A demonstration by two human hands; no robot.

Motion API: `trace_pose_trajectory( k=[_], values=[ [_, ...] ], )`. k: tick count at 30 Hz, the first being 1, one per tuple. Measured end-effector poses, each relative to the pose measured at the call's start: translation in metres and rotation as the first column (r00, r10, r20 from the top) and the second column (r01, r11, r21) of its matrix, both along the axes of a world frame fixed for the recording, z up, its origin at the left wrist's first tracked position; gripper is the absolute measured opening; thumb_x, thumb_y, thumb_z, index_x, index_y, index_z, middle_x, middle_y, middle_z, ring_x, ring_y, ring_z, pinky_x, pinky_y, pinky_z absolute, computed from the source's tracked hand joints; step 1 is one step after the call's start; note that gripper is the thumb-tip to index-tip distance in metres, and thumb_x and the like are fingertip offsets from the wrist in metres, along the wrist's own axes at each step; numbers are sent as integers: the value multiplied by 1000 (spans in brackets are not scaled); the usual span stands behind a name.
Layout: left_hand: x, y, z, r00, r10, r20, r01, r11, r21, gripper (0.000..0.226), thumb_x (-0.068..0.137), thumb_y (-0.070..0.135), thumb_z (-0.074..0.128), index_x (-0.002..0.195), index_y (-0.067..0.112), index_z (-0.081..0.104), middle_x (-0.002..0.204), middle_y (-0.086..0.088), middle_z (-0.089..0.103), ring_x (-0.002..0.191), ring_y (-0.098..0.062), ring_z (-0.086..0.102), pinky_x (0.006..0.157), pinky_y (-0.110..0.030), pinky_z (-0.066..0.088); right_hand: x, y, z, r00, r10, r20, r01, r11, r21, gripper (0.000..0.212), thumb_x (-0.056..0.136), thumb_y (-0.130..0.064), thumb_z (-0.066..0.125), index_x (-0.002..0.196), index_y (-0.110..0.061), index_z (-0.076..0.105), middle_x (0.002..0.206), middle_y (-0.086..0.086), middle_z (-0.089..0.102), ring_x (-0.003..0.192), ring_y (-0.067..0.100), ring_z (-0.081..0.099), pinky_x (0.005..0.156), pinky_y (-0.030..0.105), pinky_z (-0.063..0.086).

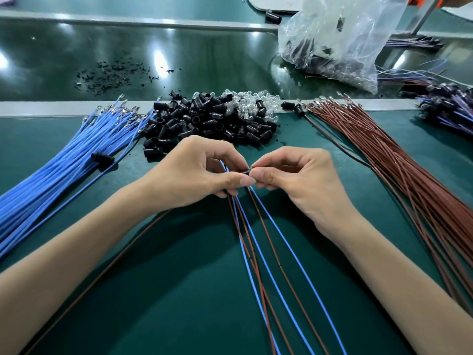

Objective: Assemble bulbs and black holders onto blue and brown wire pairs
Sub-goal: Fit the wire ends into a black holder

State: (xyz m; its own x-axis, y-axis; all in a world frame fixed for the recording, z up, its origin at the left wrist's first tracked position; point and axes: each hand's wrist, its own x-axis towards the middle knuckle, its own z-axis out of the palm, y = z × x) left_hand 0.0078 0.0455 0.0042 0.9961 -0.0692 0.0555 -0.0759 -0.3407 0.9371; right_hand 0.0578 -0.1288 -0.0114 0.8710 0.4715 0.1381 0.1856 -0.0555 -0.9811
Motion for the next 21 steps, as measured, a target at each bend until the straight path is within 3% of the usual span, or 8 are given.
trace_pose_trajectory(
  k=[5, 11, 18, 21],
  values=[
    [0, -1, 0, 998, 33, 50, -35, 999, 39, 13, 70, 17, 76, 79, 9, 69, 63, -4, 67, 59, -12, 65, 58, -27, 59, 2, -2, 1, 1000, 20, -8, -20, 998, -54, 9, 79, -12, 75, 74, -19, 74, 67, 1, 71, 63, 7, 68, 59, 14, 49],
    [-1, -3, 1, 998, 25, 59, -27, 999, 28, 24, 66, 26, 74, 81, 7, 70, 62, -6, 66, 58, -10, 65, 58, -27, 59, 2, -1, 3, 999, 17, -32, -19, 997, -72, 16, 83, -8, 72, 71, -19, 71, 64, -3, 69, 62, 3, 65, 58, 12, 47],
    [0, -1, -2, 999, 42, -8, -42, 999, 12, 24, 68, 28, 73, 80, 8, 68, 59, 0, 65, 58, -11, 66, 55, -22, 56, -1, 4, -5, 993, -76, 86, 90, 982, -165, 24, 91, -10, 63, 72, -23, 59, 63, -10, 67, 59, 7, 67, 52, 16, 48],
    [2, 3, -2, 997, 44, -59, -44, 999, 3, 17, 74, 21, 74, 81, 7, 66, 60, 1, 65, 58, -12, 65, 55, -22, 55, 2, 2, -4, 993, -104, 52, 110, 985, -132, 24, 96, -10, 55, 77, -25, 54, 67, -14, 67, 57, 7, 65, 48, 17, 47]
  ],
)
